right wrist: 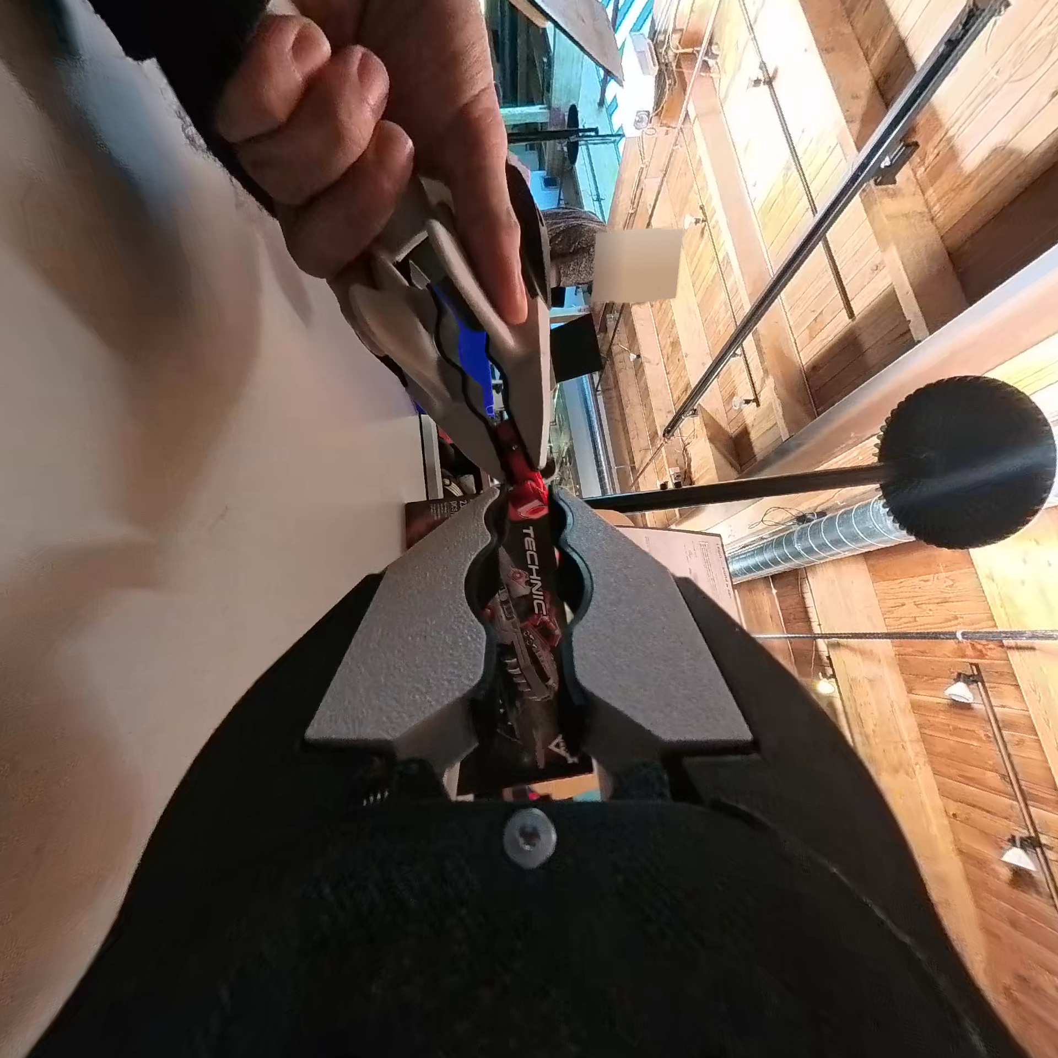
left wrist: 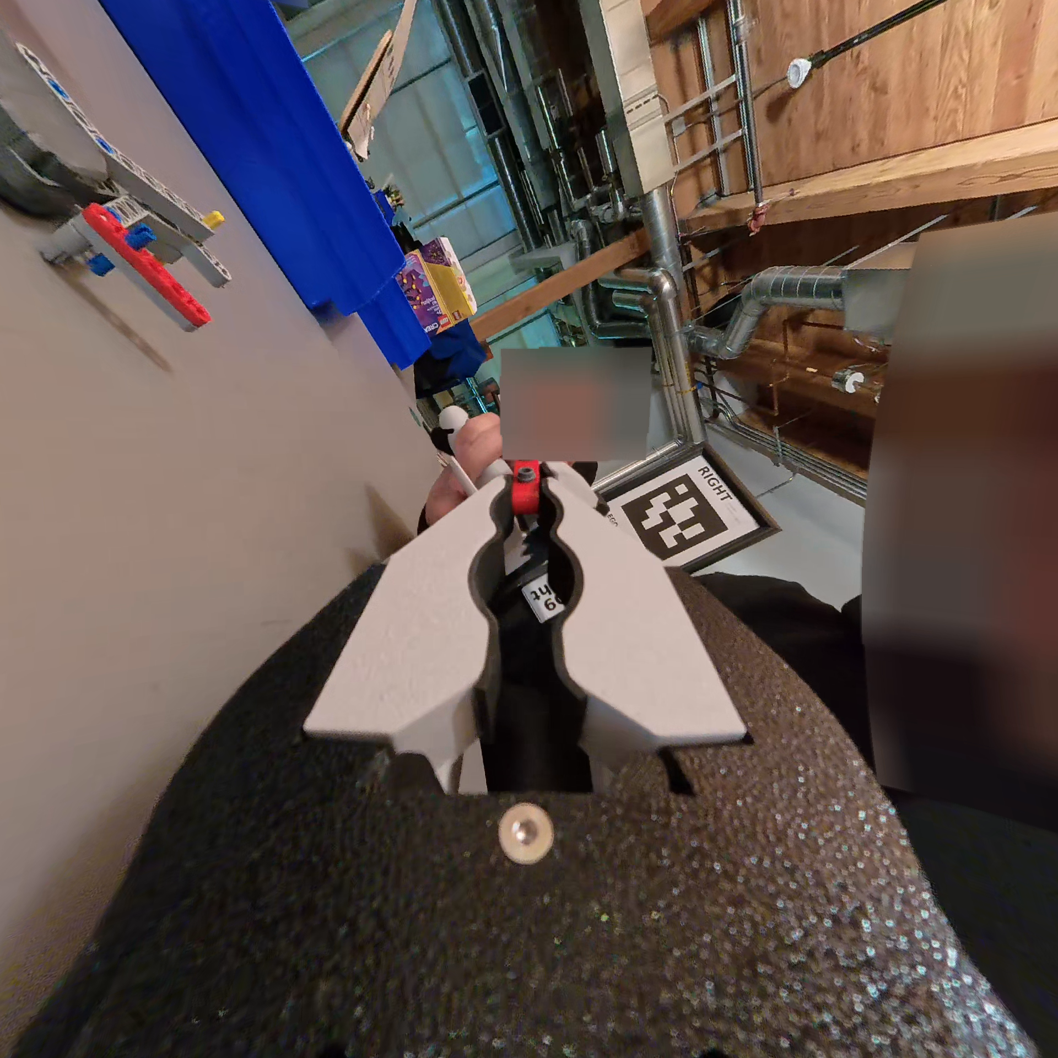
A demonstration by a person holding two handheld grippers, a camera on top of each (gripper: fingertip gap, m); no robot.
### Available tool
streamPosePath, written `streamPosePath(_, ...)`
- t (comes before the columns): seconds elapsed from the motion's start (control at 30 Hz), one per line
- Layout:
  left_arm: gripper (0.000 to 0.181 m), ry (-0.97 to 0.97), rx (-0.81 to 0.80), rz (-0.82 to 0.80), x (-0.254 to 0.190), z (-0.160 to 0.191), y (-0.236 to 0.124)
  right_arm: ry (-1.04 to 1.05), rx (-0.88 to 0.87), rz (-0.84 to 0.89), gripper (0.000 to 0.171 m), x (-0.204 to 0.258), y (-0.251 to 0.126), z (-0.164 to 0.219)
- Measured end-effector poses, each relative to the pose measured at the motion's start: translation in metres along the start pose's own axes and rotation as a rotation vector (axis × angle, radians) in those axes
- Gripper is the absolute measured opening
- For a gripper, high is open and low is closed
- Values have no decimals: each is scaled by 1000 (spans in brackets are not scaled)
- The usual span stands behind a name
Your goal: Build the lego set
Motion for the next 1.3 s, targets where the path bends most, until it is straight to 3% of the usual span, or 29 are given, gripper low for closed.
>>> streamPosePath(0.07, 6, -5, 10, 0, 2, 1, -1, -22, 12, 20, 85, -1, 0, 1)
streamPosePath(0.2, 6, -16, 9, -2, 4, 2, -1, -28, 23, -29, 11, 2, 0, 1)
streamPosePath(0.3, 8, 0, 9, -22, 5, 1, 0, 30, 53, -56, 7, 1, 0, 3)
streamPosePath(0.4, 12, 147, -6, -137, 5, -5, -4, 229, 94, -112, 7, -1, 3, 9)
streamPosePath(0.53, 19, 558, 43, -489, -1, -13, -11, 442, 130, -197, 6, 1, 7, 20)
streamPosePath(0.67, 53, 883, 137, -845, 0, -12, -11, 457, 190, -313, 6, 14, 11, 24)
streamPosePath(0.83, 54, 840, 228, -904, 13, -6, -4, 346, 247, -400, 6, 30, 14, 17)
streamPosePath(0.97, 50, 881, 344, -1062, 22, -3, -11, 288, 297, -473, 7, 42, 15, 18)
streamPosePath(1.3, 50, 967, 444, -1132, 29, 2, -5, 212, 296, -536, 7, 55, 16, 10)
Point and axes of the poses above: each gripper's, where its closed fingertips meet, y out along the fingers, z out of its underside, x = y × z across the jaws, the point moved 8 cm from there along -y, back along the fingers, and after that the axes turned 3 degrees about x, right-handed, at the moved point
